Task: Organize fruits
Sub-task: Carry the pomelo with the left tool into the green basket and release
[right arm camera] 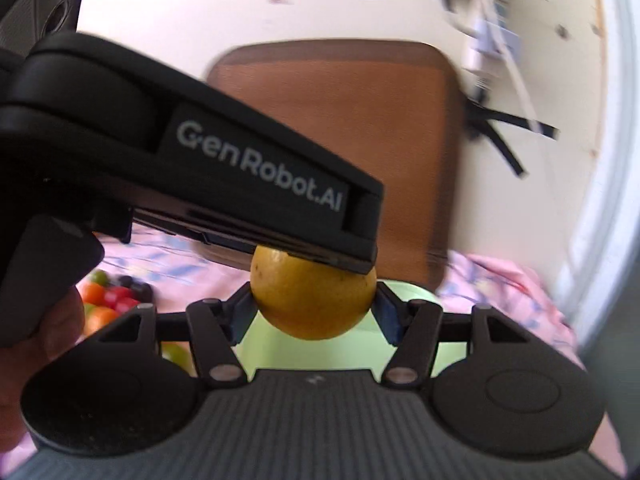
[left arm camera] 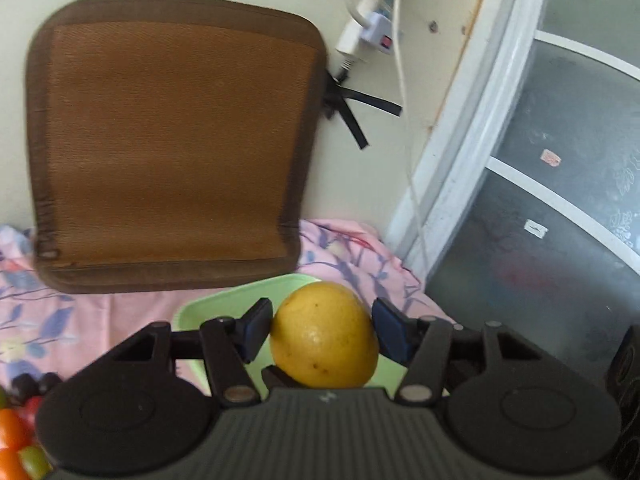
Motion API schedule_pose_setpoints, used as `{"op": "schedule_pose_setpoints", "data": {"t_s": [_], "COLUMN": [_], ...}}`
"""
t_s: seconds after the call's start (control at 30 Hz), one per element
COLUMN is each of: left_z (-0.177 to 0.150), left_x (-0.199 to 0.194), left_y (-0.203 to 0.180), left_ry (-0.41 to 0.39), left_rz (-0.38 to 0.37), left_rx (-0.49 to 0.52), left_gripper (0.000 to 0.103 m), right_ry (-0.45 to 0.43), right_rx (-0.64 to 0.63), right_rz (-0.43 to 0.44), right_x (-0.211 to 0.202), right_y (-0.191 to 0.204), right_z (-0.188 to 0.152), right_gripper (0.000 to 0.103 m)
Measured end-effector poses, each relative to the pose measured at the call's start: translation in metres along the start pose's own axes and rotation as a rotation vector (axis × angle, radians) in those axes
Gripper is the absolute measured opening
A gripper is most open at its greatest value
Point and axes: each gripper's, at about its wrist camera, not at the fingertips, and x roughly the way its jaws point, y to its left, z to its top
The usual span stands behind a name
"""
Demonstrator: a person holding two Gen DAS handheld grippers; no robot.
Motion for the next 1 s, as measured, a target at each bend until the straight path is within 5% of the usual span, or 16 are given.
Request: {"op": "schedule_pose_setpoints", "data": {"t_s": [0.23,0.57,0.73,1.0], "left_z": [-0.015,-0.025,-0.028,-0.031], "left_x": [0.059,0.077,0.065,-0.01], "left_y": [-0.022,-0.015,-0.02,-0.026], "left_ry": [0.092,0.148,0.152,0.032], "left_rz": [-0.027,-0.005,-0.008,-0.044], "left_rx": [-0.037,-0.071,-0.061,-0.019], "left_gripper": [0.055,0.063,0.063,0.065], "right_ry": [0.092,0.118,0.09,-0.017], "right_rx": [0.062,0.055,0.055,0.063], "right_rz": [-0.013,0.01,-0.014,-0.055], "right_x": [0.015,0.035,0.023,-0.029], "right_y": [-0.057,-0.049,-0.045,-0.023], "right_z": [-0.026,-0.04,-0.041,-0.05], "right_gripper": [0.064,0.066,0.066,0.066]}}
